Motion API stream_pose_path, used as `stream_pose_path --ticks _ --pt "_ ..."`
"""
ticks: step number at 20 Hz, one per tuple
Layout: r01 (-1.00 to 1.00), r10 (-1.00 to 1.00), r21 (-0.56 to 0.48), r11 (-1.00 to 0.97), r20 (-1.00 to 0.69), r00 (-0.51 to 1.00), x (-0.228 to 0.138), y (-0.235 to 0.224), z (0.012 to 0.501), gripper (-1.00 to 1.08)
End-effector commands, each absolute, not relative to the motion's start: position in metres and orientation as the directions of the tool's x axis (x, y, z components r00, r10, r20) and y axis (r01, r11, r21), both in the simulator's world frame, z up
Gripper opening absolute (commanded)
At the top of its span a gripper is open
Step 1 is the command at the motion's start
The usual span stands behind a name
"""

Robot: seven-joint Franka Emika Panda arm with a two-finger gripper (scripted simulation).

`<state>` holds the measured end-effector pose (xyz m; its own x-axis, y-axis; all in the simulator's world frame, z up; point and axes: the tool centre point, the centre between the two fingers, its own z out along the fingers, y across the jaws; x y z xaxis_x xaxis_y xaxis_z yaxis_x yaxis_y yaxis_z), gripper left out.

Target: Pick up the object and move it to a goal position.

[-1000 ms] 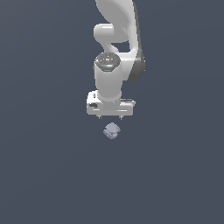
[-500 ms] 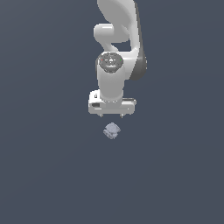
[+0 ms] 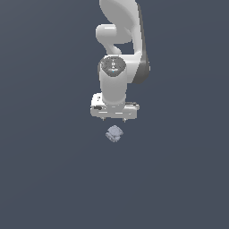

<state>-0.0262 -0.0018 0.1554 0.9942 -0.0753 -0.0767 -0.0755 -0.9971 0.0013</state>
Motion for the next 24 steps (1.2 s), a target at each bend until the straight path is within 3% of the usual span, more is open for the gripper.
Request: stream_pose_path --ticks 1,24 --pt "-0.112 -0.112 0.002 -0.994 -0.073 0.991 -0.025 -0.001 0.152 1.00" --pt "-0.609 -0.609 0.003 -0.793 -0.009 0.793 -0.016 0.000 0.098 1.00"
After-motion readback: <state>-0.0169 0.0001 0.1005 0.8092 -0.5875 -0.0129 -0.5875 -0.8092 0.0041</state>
